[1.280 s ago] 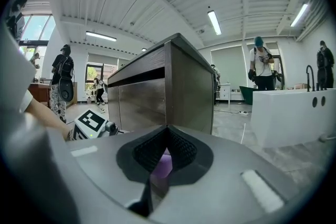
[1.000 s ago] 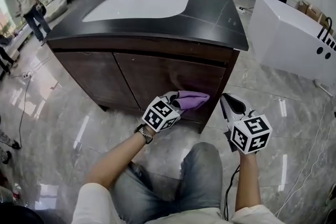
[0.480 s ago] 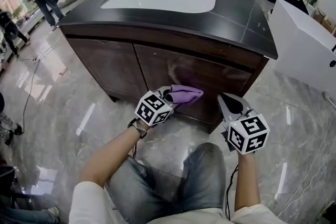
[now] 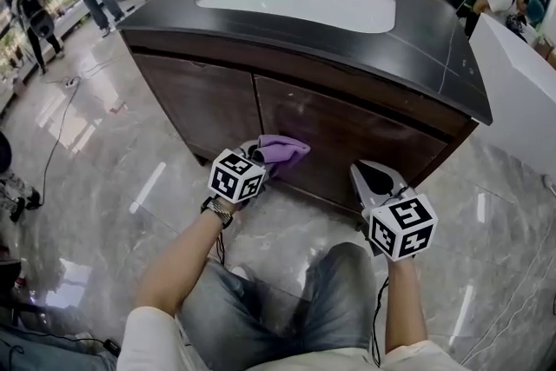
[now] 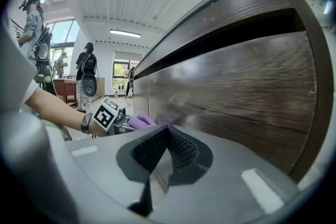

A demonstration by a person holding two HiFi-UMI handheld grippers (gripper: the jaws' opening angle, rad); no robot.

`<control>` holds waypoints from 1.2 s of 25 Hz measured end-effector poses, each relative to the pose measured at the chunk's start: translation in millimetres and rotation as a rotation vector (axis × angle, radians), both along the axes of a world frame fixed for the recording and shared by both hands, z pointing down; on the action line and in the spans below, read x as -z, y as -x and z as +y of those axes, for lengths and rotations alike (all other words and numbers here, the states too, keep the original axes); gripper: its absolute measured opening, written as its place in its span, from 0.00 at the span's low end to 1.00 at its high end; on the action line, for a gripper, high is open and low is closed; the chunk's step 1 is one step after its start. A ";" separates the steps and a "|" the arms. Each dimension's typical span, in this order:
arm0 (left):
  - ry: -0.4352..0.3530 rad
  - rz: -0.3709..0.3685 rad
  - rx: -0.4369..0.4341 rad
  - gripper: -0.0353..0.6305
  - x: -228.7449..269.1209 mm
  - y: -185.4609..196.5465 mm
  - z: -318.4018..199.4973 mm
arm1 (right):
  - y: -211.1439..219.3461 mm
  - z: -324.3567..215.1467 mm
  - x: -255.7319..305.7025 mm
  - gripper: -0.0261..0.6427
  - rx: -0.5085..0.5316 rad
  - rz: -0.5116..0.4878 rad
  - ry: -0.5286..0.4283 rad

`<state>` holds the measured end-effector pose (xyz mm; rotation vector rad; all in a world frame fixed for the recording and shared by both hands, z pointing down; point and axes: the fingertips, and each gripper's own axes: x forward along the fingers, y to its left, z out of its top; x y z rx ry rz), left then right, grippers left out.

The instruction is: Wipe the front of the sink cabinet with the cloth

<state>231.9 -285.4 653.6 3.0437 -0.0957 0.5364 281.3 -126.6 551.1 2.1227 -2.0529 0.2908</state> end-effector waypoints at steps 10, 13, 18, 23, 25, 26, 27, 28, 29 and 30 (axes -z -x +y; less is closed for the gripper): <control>0.001 0.022 0.112 0.14 0.6 39.9 -71.4 | 23.5 -52.2 -5.5 0.05 0.057 -0.008 0.006; 0.003 0.034 0.167 0.14 1.3 58.5 -102.0 | 32.3 -72.6 -6.1 0.05 0.077 -0.021 0.004; 0.013 0.065 0.325 0.14 0.3 103.4 -166.7 | 52.8 -110.6 -9.2 0.05 0.117 -0.016 0.012; -0.046 0.032 0.341 0.18 0.5 124.8 -205.4 | 72.3 -149.9 -10.8 0.05 0.154 -0.008 0.020; -0.048 0.025 0.310 0.22 0.8 128.6 -211.3 | 80.5 -163.7 -11.3 0.05 0.166 -0.003 0.022; -0.035 0.036 0.288 0.22 0.8 129.4 -212.9 | 83.6 -169.9 -11.6 0.05 0.171 -0.001 0.024; -0.018 0.052 0.263 0.22 0.2 129.9 -214.1 | 86.1 -175.7 -12.1 0.05 0.174 0.000 0.025; -0.001 0.069 0.239 0.22 -0.9 130.9 -215.6 | 88.4 -181.2 -12.8 0.05 0.177 0.000 0.027; 0.012 0.083 0.223 0.20 -2.2 132.9 -218.3 | 90.4 -186.5 -13.6 0.05 0.181 -0.001 0.029; 0.019 0.092 0.220 0.19 -3.4 136.1 -222.8 | 92.4 -191.5 -14.4 0.05 0.186 -0.002 0.031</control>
